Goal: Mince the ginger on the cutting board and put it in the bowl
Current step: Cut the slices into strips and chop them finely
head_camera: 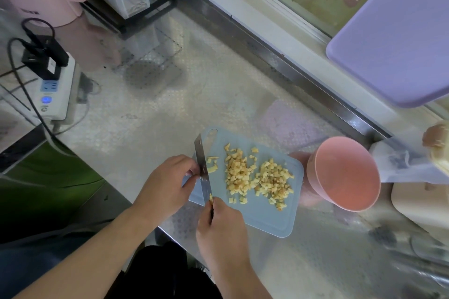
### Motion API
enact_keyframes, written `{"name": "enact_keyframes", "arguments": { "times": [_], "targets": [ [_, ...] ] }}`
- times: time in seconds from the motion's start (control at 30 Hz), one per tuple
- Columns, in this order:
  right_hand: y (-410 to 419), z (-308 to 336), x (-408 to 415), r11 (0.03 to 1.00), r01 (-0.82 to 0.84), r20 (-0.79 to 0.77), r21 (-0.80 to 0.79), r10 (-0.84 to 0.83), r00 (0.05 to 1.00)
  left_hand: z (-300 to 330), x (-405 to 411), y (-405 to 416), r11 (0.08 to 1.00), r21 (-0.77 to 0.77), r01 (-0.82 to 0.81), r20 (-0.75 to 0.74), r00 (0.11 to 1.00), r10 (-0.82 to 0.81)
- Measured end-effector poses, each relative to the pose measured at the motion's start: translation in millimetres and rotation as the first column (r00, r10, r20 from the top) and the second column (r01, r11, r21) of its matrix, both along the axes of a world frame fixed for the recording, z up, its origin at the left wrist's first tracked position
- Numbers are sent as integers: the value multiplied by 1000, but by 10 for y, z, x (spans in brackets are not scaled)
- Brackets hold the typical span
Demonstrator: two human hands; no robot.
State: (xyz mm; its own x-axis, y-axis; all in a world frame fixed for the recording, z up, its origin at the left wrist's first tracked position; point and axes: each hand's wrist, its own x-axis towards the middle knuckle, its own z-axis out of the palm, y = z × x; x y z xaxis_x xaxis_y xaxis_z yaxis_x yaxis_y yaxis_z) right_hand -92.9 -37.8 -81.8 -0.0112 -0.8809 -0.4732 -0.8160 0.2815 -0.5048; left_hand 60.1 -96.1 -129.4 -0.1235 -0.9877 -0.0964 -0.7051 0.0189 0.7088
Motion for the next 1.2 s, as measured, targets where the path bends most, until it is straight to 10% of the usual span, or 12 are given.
{"name": "enact_keyframes", "arguments": {
  "times": [1.2],
  "targets": [
    [40,88,-76,999,51,40,-6,-51,998,60,81,55,995,85,-51,-79,995,58]
  ]
}}
